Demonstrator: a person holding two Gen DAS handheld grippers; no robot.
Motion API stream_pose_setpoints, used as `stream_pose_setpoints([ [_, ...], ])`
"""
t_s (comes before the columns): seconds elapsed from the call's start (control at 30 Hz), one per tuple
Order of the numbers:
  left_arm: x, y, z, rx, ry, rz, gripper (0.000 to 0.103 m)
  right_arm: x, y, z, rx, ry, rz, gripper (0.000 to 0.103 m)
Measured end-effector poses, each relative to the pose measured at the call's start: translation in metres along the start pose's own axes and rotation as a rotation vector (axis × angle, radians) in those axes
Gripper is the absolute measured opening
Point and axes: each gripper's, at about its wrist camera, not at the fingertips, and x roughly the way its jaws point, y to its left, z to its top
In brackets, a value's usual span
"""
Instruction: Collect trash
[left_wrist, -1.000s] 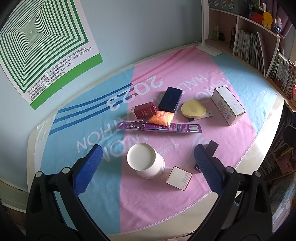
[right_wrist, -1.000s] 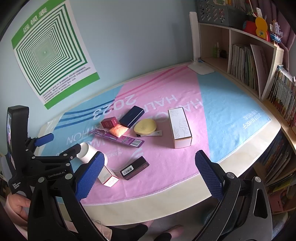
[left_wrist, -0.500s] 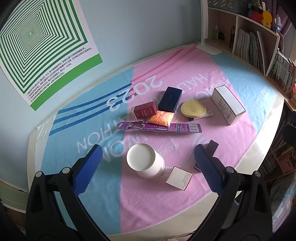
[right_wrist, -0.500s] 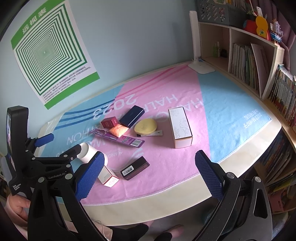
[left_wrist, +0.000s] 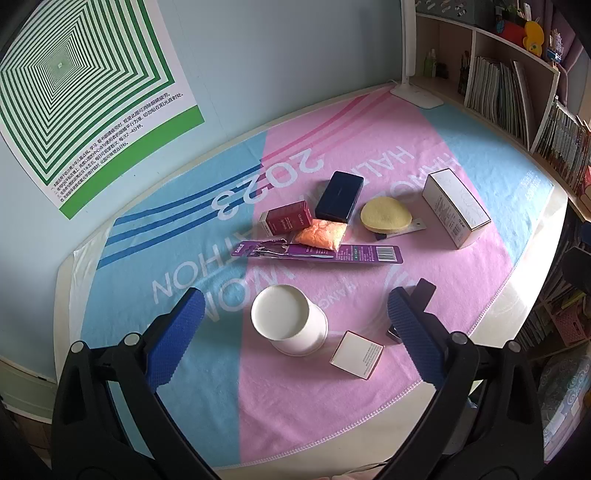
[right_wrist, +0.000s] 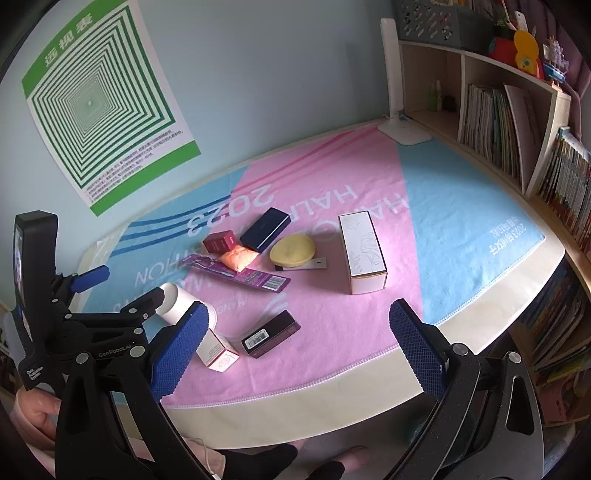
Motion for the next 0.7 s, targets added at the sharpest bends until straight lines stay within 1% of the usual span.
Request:
stream_pose_setpoints([
  [0.7, 0.006, 0.0009, -0.0017, -0.016, 0.015, -0.01, 0.097, 0.0037, 0.0034, -0.0005, -0.012, 0.016, 0.002, 0.097],
])
